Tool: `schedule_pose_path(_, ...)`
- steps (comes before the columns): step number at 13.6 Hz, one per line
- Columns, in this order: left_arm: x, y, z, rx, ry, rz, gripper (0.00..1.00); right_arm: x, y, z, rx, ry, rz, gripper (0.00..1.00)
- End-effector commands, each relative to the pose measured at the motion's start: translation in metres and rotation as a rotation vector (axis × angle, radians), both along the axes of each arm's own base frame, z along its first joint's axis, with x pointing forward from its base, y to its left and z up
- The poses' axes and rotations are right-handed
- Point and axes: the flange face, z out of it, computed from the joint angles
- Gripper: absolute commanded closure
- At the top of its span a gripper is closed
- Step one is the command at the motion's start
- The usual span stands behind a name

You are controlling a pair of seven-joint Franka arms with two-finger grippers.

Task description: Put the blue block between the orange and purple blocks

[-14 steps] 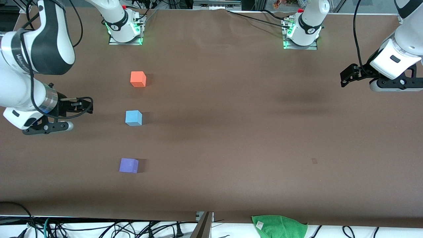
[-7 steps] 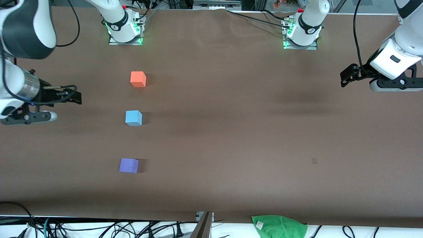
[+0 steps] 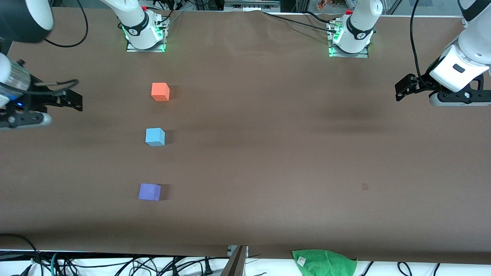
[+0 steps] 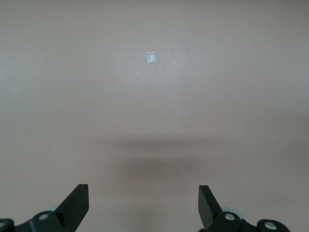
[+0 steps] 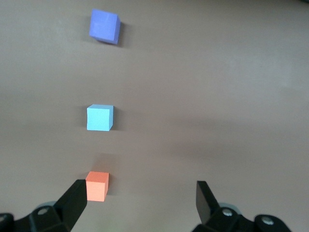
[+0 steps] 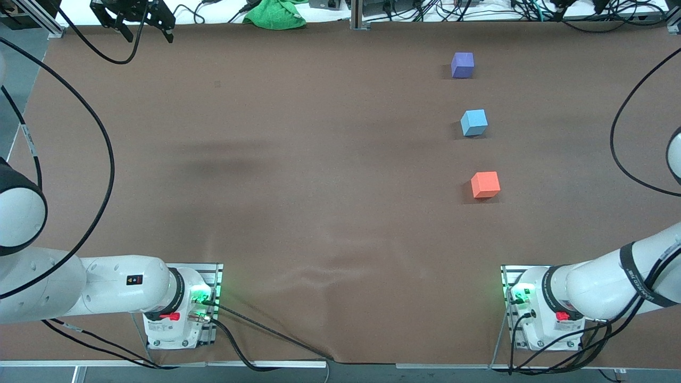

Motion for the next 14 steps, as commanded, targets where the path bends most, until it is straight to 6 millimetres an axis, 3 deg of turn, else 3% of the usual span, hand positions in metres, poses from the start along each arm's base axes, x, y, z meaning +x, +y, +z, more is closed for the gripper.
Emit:
schedule_pose_path(1, 0.004, 0.0, 0.005, -0.02, 0.004, -0.019, 0.0, -0.019, -0.014, 0.013, 0.003, -0.013, -0.012, 0.0)
schedule_pose_path(4, 0.004, 0.001, 0.005, -0.02, 0.004, -0.017, 0.0, -0.031, 0.018, 0.015, 0.008, 0.026, 0.035, 0.0)
schedule_pose_path(8, 0.004, 0.0, 0.005, -0.02, 0.004, -0.019, 0.0, -0.05, 0.007, 0.005, 0.023, 0.1, -0.014, 0.0)
schedule_pose_path(14, 0.004, 0.0, 0.005, -0.02, 0.004, -0.017, 0.0, -0.043, 0.01, 0.003, 0.024, 0.1, -0.019, 0.0)
